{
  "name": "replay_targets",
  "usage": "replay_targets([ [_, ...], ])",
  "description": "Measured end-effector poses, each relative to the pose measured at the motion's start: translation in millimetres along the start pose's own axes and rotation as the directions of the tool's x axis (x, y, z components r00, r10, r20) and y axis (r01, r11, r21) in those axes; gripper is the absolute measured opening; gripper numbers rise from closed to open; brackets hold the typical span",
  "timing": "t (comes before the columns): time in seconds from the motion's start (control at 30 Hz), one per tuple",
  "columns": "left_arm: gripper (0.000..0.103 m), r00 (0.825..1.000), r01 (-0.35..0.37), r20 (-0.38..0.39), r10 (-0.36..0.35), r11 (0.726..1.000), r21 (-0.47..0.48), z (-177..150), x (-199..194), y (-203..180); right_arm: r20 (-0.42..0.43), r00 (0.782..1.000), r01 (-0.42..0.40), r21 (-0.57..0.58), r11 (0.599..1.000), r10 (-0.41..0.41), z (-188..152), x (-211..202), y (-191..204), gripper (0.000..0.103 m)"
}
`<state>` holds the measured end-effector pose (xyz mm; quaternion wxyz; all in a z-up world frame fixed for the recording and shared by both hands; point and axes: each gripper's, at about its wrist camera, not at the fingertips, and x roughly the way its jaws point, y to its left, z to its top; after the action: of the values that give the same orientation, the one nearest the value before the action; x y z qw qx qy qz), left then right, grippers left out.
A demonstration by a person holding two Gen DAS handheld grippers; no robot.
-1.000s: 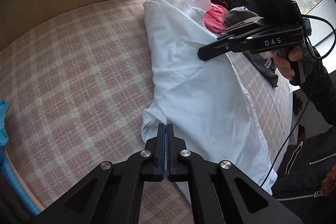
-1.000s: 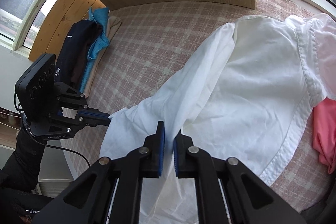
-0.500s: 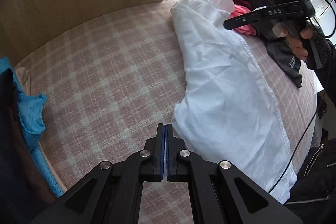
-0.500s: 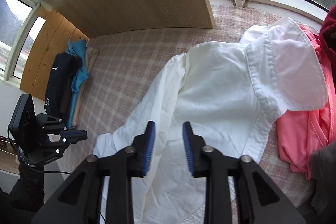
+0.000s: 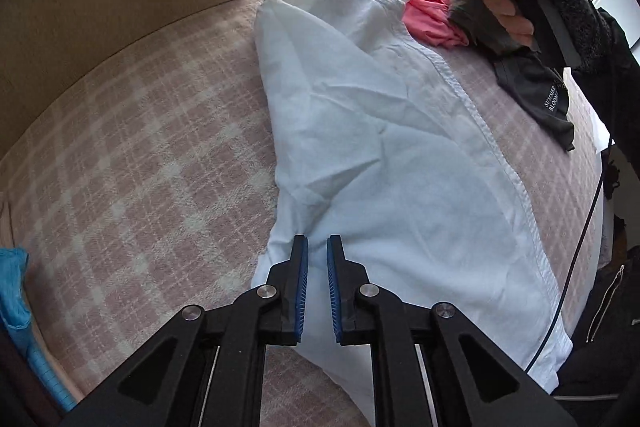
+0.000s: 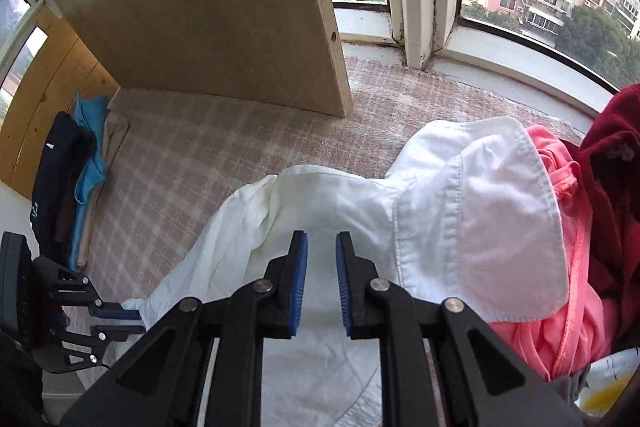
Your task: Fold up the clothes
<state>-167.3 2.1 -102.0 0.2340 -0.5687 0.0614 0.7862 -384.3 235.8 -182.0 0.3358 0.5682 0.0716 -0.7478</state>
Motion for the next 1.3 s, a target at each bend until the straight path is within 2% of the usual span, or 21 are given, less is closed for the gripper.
replay_targets([
  [0.1,0.009,0.998,0.021,0.061,-0.022,1.000,0.018,17.3,-12.8,-6.1,-0.075,0.993,-0.090,0.001,0.996,0.089,6.5,33.0,4.4,0.015],
  [0.13,0.010,0.996,0.034,0.081,-0.036,0.999,0.031,24.4,-14.0,-8.0,-0.082,0.996,-0.047,-0.012,0.999,0.046,9.7,42.7,5.1,0.011],
  [0.17,0.010,0.995,0.046,0.084,-0.049,0.998,0.041,31.7,-11.4,-10.0,-0.056,0.998,0.018,-0.034,0.999,-0.020,13.6,44.2,5.0,0.000],
  [0.2,0.010,0.995,0.053,0.081,-0.057,0.997,0.051,38.4,-7.3,-12.1,-0.035,0.994,0.102,-0.035,0.994,-0.103,17.4,40.0,1.8,0.000],
  [0.27,0.013,1.000,0.005,0.029,-0.007,0.997,0.080,43.5,10.7,-13.9,-0.008,0.971,0.240,-0.021,0.970,-0.241,23.7,29.9,-6.4,0.000],
  [0.33,0.010,0.999,-0.036,-0.021,0.038,0.995,0.091,39.2,27.9,-8.4,0.006,0.979,0.202,-0.024,0.979,-0.202,24.9,17.1,-10.7,0.000],
  [0.4,0.010,1.000,-0.005,0.001,0.005,0.998,0.069,34.0,29.0,-1.7,0.039,0.992,0.125,-0.058,0.990,-0.122,23.4,3.1,-5.2,0.001],
  [0.43,0.010,1.000,0.009,0.002,-0.009,0.999,0.051,33.2,28.3,1.5,0.029,0.996,0.082,-0.071,0.994,-0.080,23.4,1.7,-0.4,0.001],
  [0.57,0.010,1.000,-0.008,-0.009,0.009,0.996,0.088,33.8,29.8,-1.5,-0.068,0.997,-0.044,-0.163,0.986,0.034,22.0,14.6,26.9,0.001],
  [0.63,0.010,1.000,-0.015,-0.006,0.015,0.995,0.100,32.6,29.7,-2.1,-0.121,0.992,-0.058,-0.190,0.980,0.035,23.6,31.8,33.7,0.001],
  [0.77,0.010,1.000,-0.001,0.008,0.000,0.997,0.074,29.2,27.7,3.4,-0.106,0.985,-0.144,-0.081,0.986,0.136,49.0,46.5,18.8,0.000],
  [0.83,0.010,1.000,-0.005,-0.001,0.005,0.997,0.072,29.8,25.5,3.4,-0.064,0.995,-0.076,-0.068,0.995,0.071,49.1,28.5,8.3,0.000],
  [0.87,0.011,1.000,-0.005,-0.002,0.005,0.997,0.075,30.3,22.7,2.7,-0.043,0.998,-0.039,-0.061,0.997,0.036,48.9,19.1,3.0,0.007],
  [0.93,0.012,1.000,-0.007,0.007,0.006,0.996,0.084,29.9,15.3,1.6,0.000,0.999,0.034,-0.046,0.998,-0.034,48.3,0.2,-7.4,0.007],
  [1.17,0.013,0.999,-0.028,0.047,0.026,0.999,0.046,6.4,-24.7,2.9,-0.024,0.996,-0.092,-0.076,0.993,0.091,-34.5,-55.1,3.5,0.009],
  [1.23,0.013,0.996,0.040,0.075,-0.040,0.999,-0.003,-9.6,-36.1,-0.2,-0.023,0.981,-0.193,-0.110,0.975,0.191,-59.2,-55.0,42.4,0.011],
  [1.27,0.013,0.992,0.087,0.091,-0.084,0.996,-0.029,-19.3,-41.3,-3.4,-0.036,0.968,-0.251,-0.129,0.959,0.249,-71.6,-52.8,59.4,0.017],
  [1.3,0.017,0.988,0.124,0.101,-0.119,0.991,-0.050,-29.2,-44.5,-7.1,-0.058,0.961,-0.276,-0.150,0.949,0.271,-82.3,-46.6,78.0,0.021],
])
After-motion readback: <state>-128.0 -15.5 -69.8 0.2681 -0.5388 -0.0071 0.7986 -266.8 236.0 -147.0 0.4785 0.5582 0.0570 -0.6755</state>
